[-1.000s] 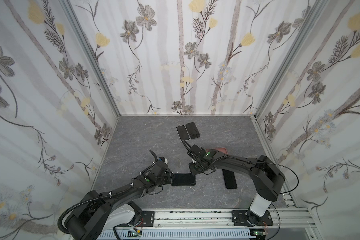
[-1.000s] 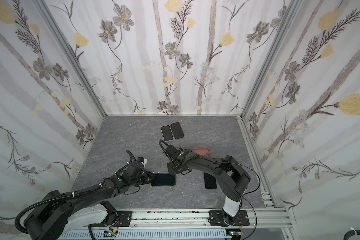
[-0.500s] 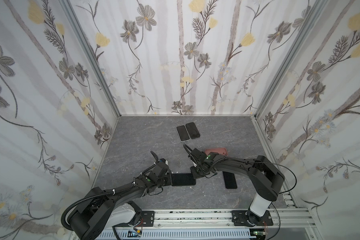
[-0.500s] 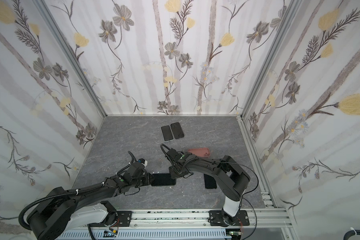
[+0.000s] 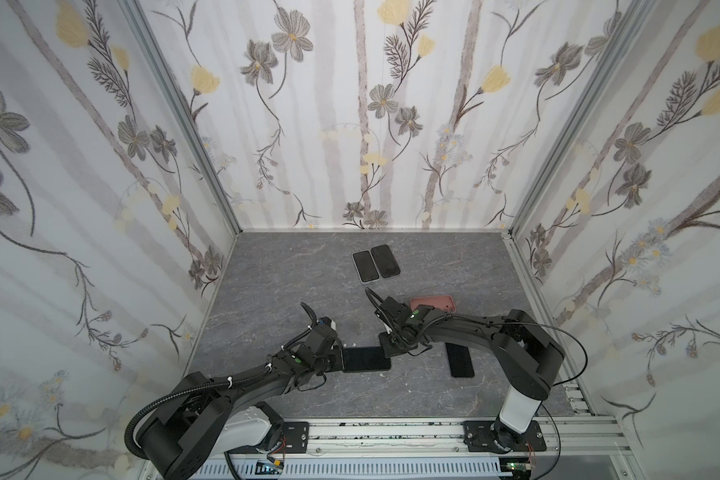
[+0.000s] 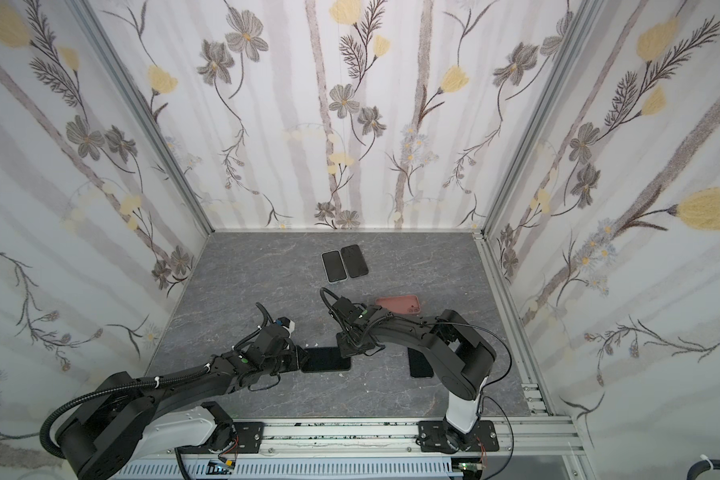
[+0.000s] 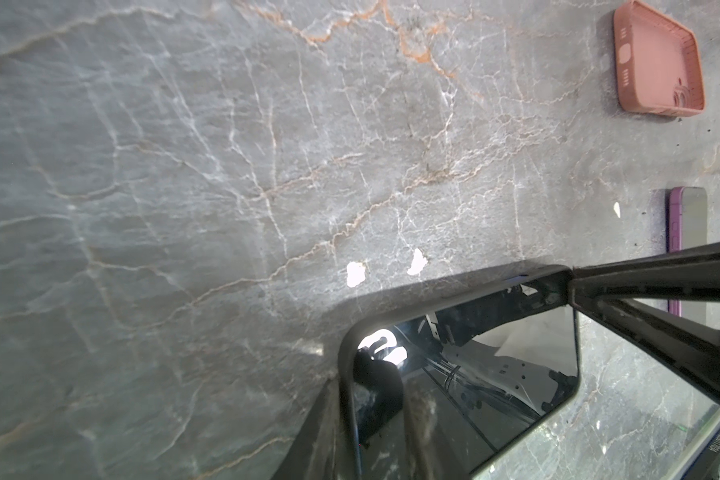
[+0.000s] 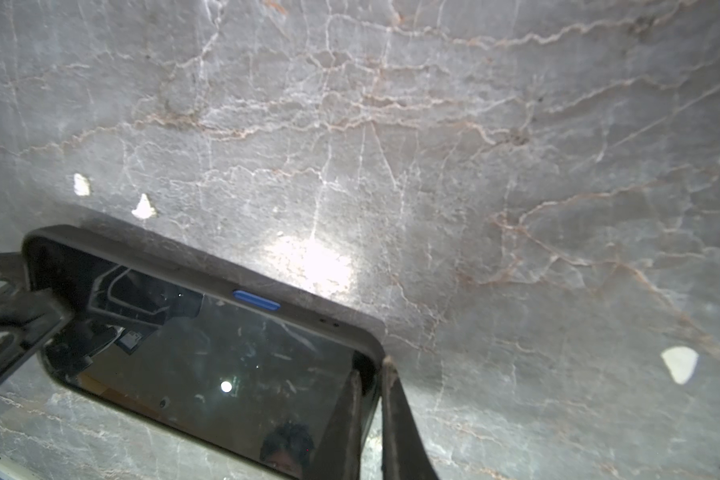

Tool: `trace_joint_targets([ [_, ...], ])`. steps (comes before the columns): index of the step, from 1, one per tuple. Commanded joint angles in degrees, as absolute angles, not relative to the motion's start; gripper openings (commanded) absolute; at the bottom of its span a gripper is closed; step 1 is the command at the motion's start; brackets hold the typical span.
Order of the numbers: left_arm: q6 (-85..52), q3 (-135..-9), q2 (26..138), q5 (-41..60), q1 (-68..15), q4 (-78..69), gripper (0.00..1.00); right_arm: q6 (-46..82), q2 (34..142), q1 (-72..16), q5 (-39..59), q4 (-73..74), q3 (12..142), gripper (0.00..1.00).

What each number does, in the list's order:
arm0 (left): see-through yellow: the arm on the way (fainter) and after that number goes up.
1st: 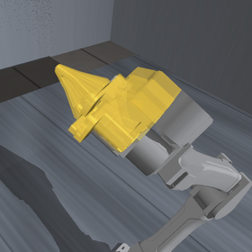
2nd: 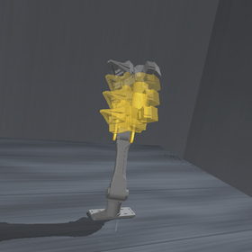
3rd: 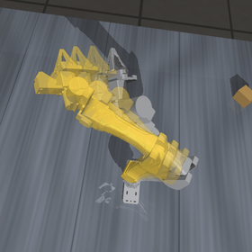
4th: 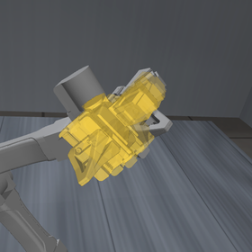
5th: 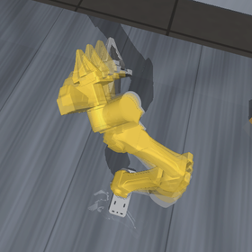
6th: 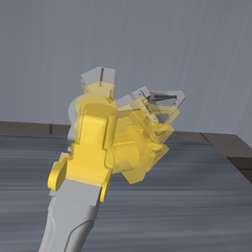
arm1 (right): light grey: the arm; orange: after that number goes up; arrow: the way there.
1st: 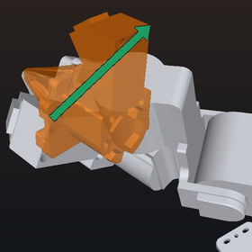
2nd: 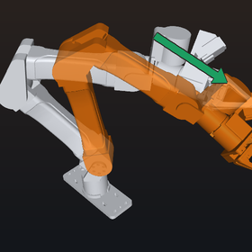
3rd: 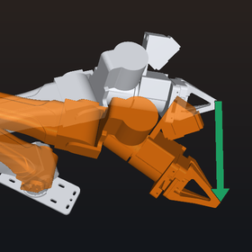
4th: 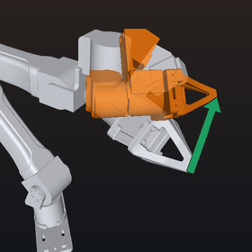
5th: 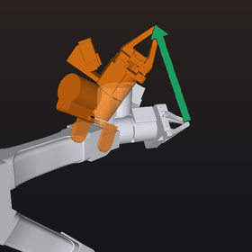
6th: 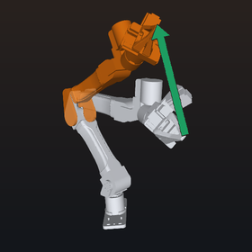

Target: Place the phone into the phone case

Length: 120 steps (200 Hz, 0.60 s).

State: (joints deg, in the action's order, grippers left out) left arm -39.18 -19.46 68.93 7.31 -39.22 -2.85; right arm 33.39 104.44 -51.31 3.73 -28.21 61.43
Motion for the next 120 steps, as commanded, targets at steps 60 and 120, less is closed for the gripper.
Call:
trace_joint_targets([
  [60, -37.38, -22.43, 64.68, 2.61, -39.01, -0.06, 0.29, 30.73, 104.5, -52.56, -3.72, -36.84, 70.3, 0.26],
  [120, -26.81, -37.05, 58.89, -3.64, -38.36, 12.11, 0.36, 12.77, 94.18, -53.59, 1.8, -27.72, 75.4, 1.0],
])
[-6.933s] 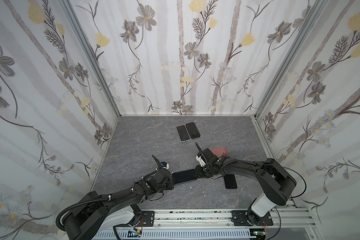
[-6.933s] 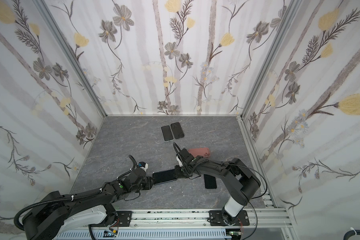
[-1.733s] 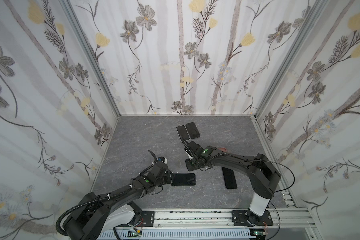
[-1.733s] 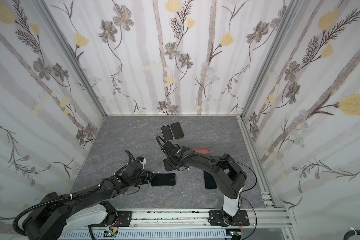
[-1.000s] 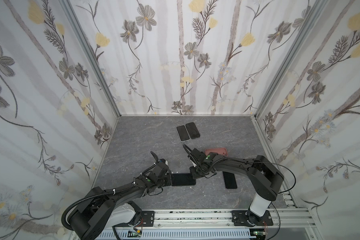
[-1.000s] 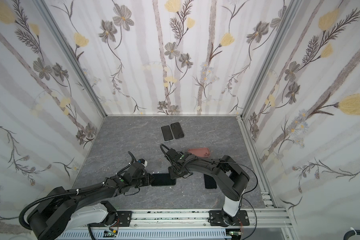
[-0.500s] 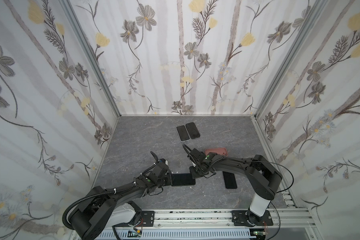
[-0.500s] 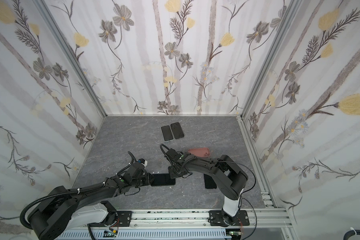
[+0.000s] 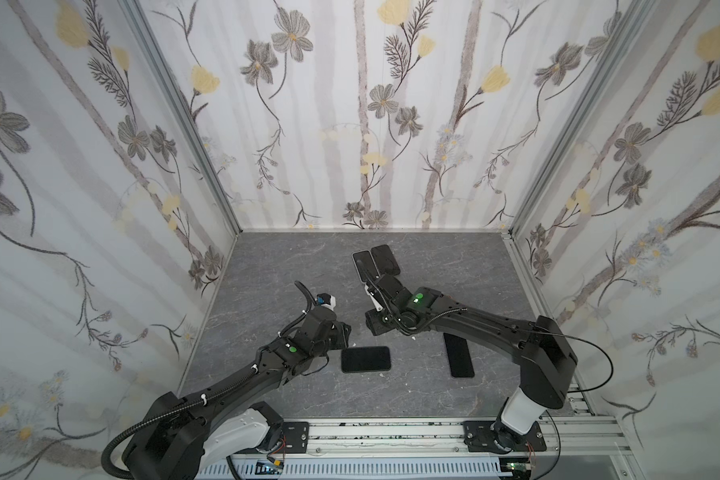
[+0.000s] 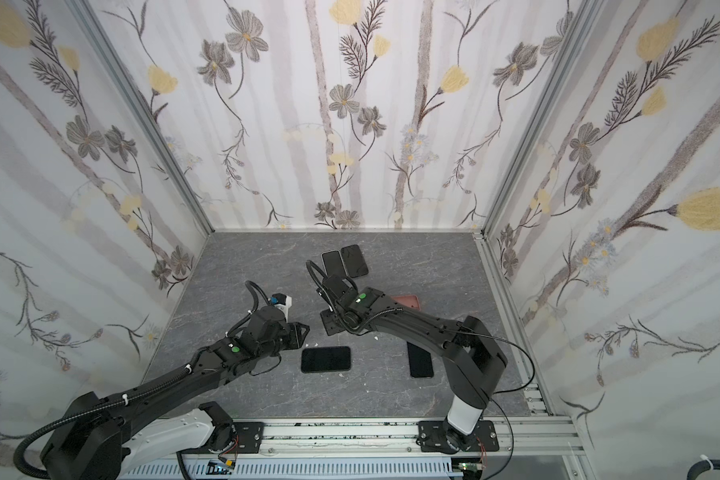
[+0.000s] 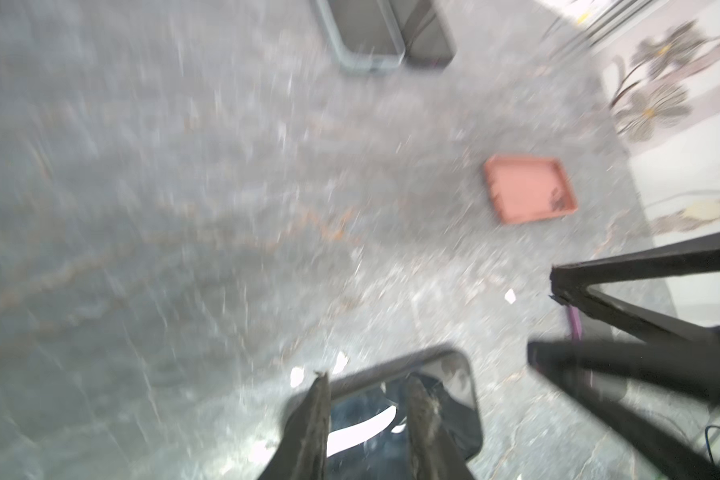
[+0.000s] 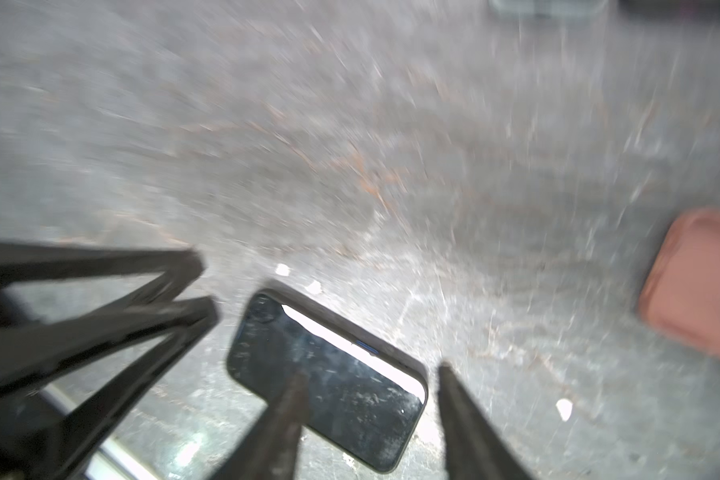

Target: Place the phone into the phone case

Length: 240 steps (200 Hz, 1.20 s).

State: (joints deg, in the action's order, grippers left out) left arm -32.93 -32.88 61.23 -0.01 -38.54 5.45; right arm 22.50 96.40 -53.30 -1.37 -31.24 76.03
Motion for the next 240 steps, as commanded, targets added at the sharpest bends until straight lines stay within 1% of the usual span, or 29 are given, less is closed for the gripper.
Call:
trace_joint_targets([
  [1, -26.63, -37.2, 58.67, -3.67, -38.34, 12.34, 0.36, 12.45, 94.16, -53.56, 1.95, -27.57, 75.36, 1.0],
  [18, -23.87, -38.61, 54.67, -4.76, -38.32, 14.8, 0.41, 7.45, 94.56, -53.58, 4.34, -28.42, 77.52, 1.0],
  [37, -21.13, -38.33, 49.4, -6.53, -38.29, 15.73, 0.46, 2.6, 95.18, -54.41, 3.43, -28.59, 78.88, 1.0],
  [42, -20.64, -37.95, 48.08, -7.3, -38.32, 15.79, 0.55, 1.09, 95.19, -54.86, 2.55, -28.49, 78.84, 1.0],
  [49, -19.89, -37.33, 46.22, -8.01, -38.24, 15.74, 0.6, -0.91, 95.21, -55.6, 0.43, -28.26, 78.61, 1.0],
  [64, -17.44, -35.95, 42.74, -8.78, -38.28, 15.6, 0.66, -6.76, 95.02, -57.13, -3.11, -26.39, 76.63, 1.0],
  [76, -14.96, -35.04, 40.74, -7.87, -38.31, 15.62, 0.67, -9.85, 94.85, -57.82, -6.54, -23.79, 74.06, 1.0],
  [83, -13.95, -34.85, 39.83, -6.93, -38.24, 15.94, 0.68, -12.3, 95.07, -58.07, -6.73, -23.24, 73.09, 1.0],
  [111, -11.26, -33.36, 36.79, -5.12, -38.28, 16.08, 0.71, -23.72, 95.79, -59.43, -2.33, -21.75, 68.87, 1.0],
  [129, -9.72, -31.57, 35.07, -1.52, -38.29, 14.37, 0.72, -30.56, 95.81, -60.24, 1.75, -20.29, 66.36, 1.0],
  [151, -8.91, -29.35, 34.19, -0.62, -38.27, 12.58, 0.73, -36.35, 97.6, -60.47, 6.35, -20.52, 65.78, 1.0],
  [183, -8.4, -28.31, 34.36, -1.72, -38.31, 11.66, 0.76, -39.48, 102.93, -60.95, 6.17, -21.93, 67.99, 1.0],
  [205, -9.32, -27.94, 34.22, -2.58, -38.31, 11.69, 0.76, -40.33, 106.04, -61.6, 5.11, -21.55, 69.03, 1.0],
  [240, -9.72, -27.26, 32.14, -7.61, -38.27, 11.87, 0.82, -40.65, 108.91, -62.23, 5.31, -21.54, 70.04, 1.0],
])
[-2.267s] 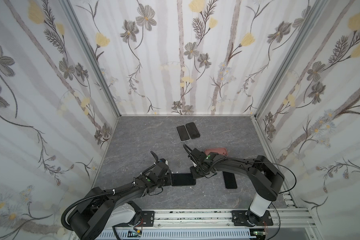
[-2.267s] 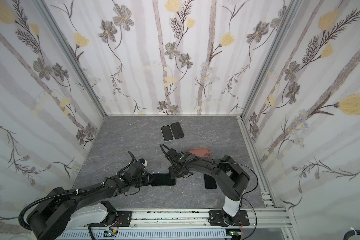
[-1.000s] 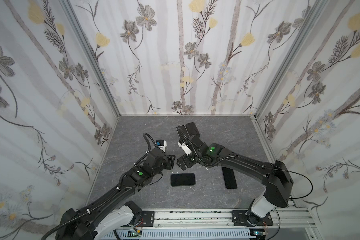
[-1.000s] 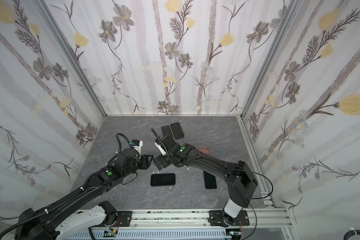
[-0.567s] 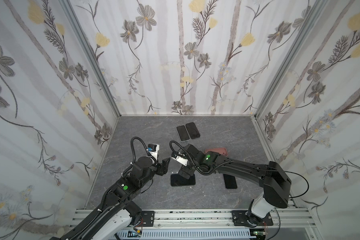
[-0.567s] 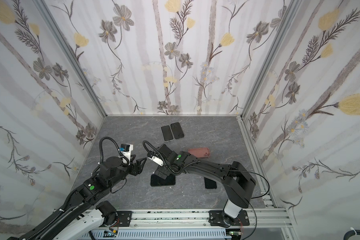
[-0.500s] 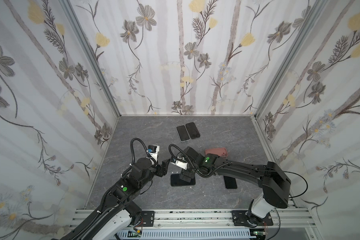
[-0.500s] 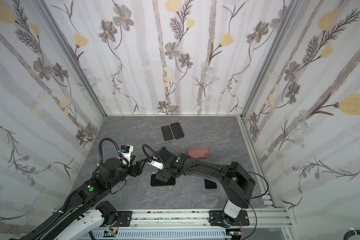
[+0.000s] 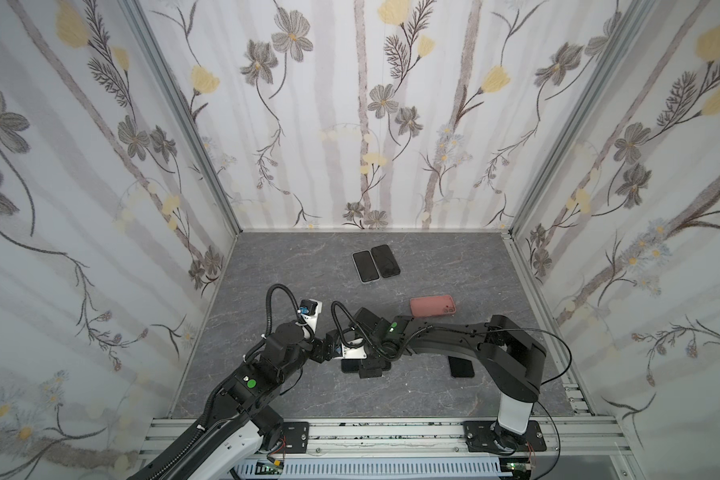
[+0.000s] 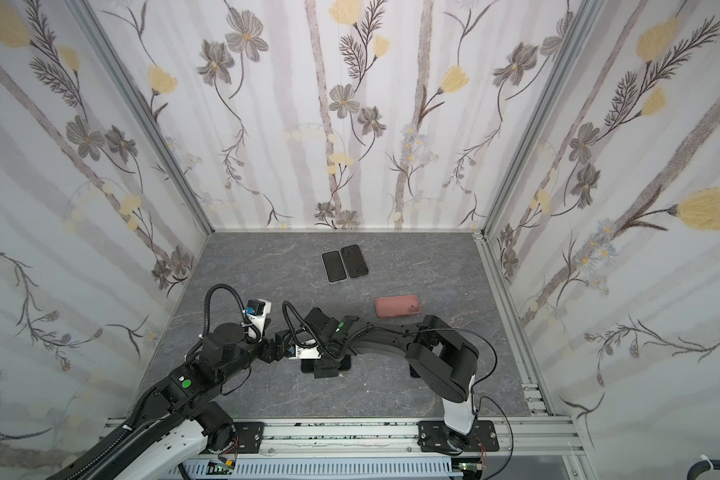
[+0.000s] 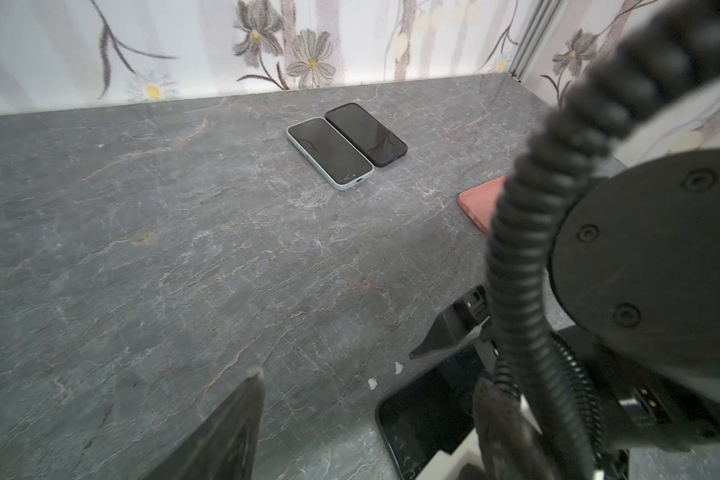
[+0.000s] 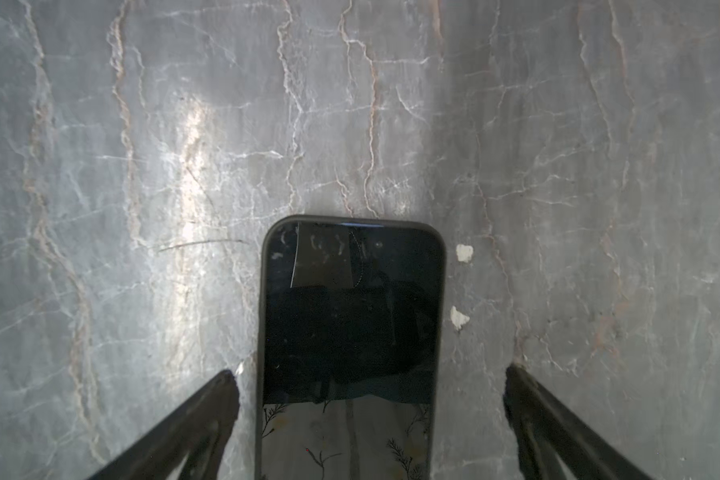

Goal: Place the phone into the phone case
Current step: 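Grasp the cased blue phone across its width with the right gripper, then carry the cased phone farther away and set it beside the two phones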

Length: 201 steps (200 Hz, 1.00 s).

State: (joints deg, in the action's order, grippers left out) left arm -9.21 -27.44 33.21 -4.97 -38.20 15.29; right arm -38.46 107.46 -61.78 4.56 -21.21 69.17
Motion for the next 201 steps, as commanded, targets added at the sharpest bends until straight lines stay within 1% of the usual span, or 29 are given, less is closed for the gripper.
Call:
trace_joint_targets([
  [1, -9.74, -27.25, 32.11, -7.76, -38.3, 11.87, 0.82, -40.67, 108.99, -62.23, 5.29, -21.62, 70.09, 1.0],
  [29, -9.77, -27.22, 31.29, -10.74, -38.06, 12.04, 0.84, -40.73, 110.29, -62.11, 3.2, -23.35, 70.16, 0.99],
  [49, -10.25, -27.64, 31.11, -14.97, -37.39, 12.6, 0.84, -40.54, 111.29, -61.16, 3.9, -24.68, 69.89, 1.0],
  [75, -11.54, -28.2, 30.21, -20.1, -35.34, 13.66, 0.84, -38.72, 114.53, -59.48, 5.38, -29.22, 73.39, 1.0],
  [94, -11.45, -28.15, 28.77, -22.03, -34.43, 13.97, 0.84, -37.68, 117.45, -58.55, 6.21, -32.68, 76.64, 1.0],
  [135, -11.36, -27.95, 27.43, -23.15, -33.2, 13.98, 0.84, -36.07, 123.24, -57.79, 6.68, -37.98, 83.47, 0.82],
  [145, -11.47, -28.01, 27.68, -23.05, -32.98, 13.97, 0.84, -35.63, 124.72, -57.57, 6.59, -39.3, 85.34, 0.74],
  [162, -11.47, -27.96, 28.11, -22.67, -32.8, 13.89, 0.84, -33.72, 126.62, -57.23, 5.71, -40.56, 88.09, 0.71],
  [167, -11.5, -27.95, 28.2, -22.55, -32.75, 13.89, 0.84, -33.37, 127.04, -57.06, 5.64, -40.73, 88.67, 0.69],
  [201, -11.6, -27.95, 28.04, -22.69, -32.45, 13.97, 0.84, -29.67, 129.19, -56.01, 4.06, -40.09, 93.58, 0.65],
])
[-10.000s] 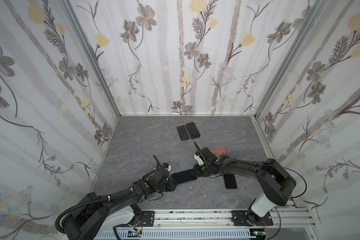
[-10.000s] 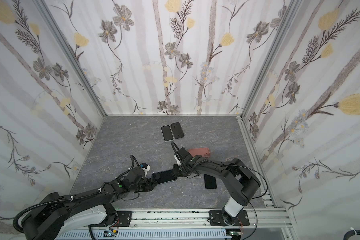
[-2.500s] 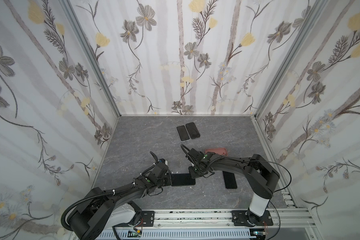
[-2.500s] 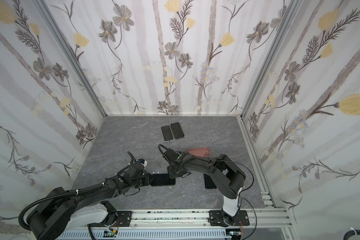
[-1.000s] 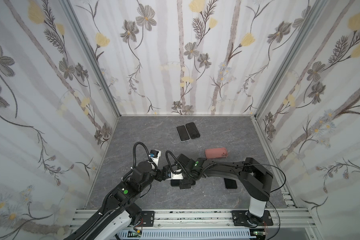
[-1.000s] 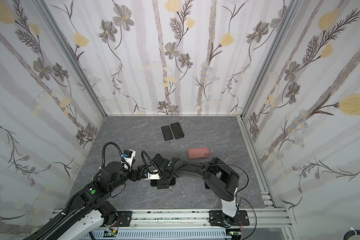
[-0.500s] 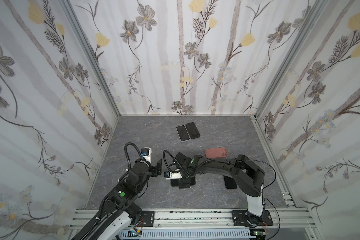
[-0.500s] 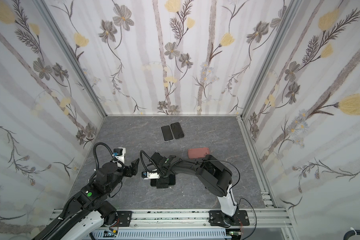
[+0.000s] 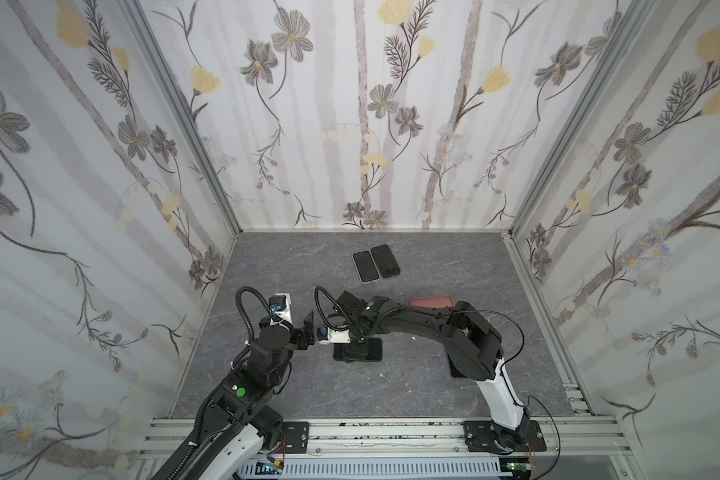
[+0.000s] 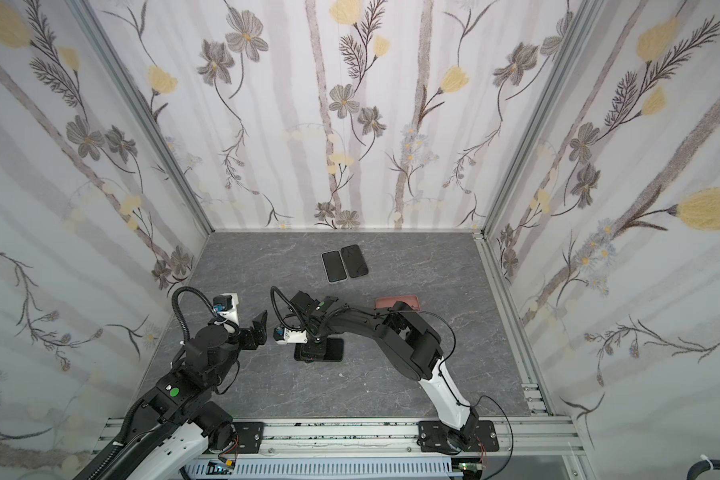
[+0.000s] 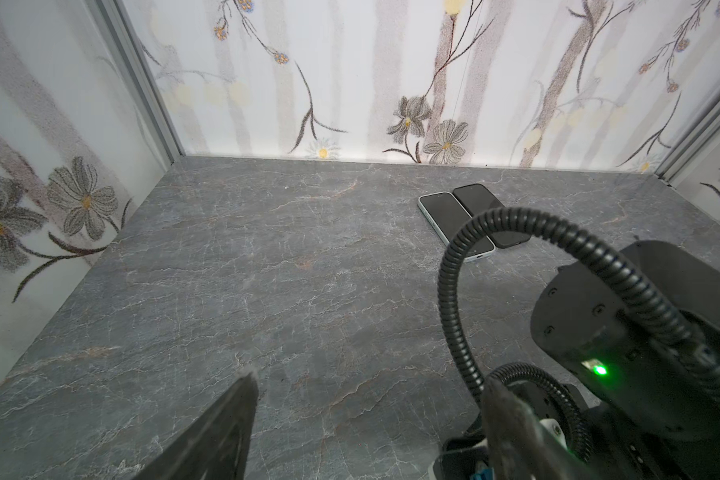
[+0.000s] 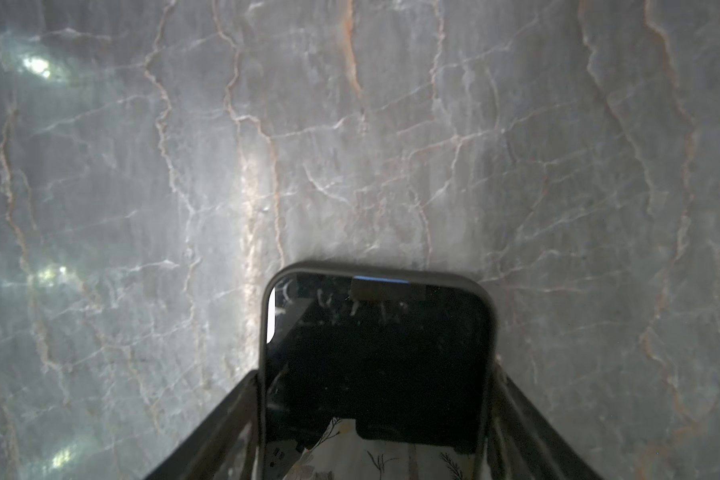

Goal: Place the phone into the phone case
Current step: 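Carry the cased phone farther away and set it beside the two phones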

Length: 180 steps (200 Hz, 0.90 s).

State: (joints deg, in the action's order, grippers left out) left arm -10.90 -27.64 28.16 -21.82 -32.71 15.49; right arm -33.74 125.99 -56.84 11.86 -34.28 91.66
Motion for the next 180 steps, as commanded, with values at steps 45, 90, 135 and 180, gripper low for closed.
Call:
trace_joint_targets([
  [45, -11.6, -27.97, 28.34, -22.87, -32.26, 13.89, 0.84, -21.88, 137.09, -54.02, 0.59, -40.23, 106.63, 0.63],
  [90, -11.6, -27.94, 28.54, -22.82, -32.06, 13.8, 0.84, -15.37, 145.71, -51.81, -0.18, -37.04, 118.49, 0.64],
  [135, -11.51, -28.0, 28.56, -22.89, -31.99, 13.8, 0.84, -12.31, 151.14, -50.98, -5.76, -31.65, 125.13, 0.65],
  [180, -11.26, -27.87, 28.36, -22.61, -31.99, 13.71, 0.84, -9.56, 151.72, -49.37, -5.16, -24.79, 126.75, 0.7],
])
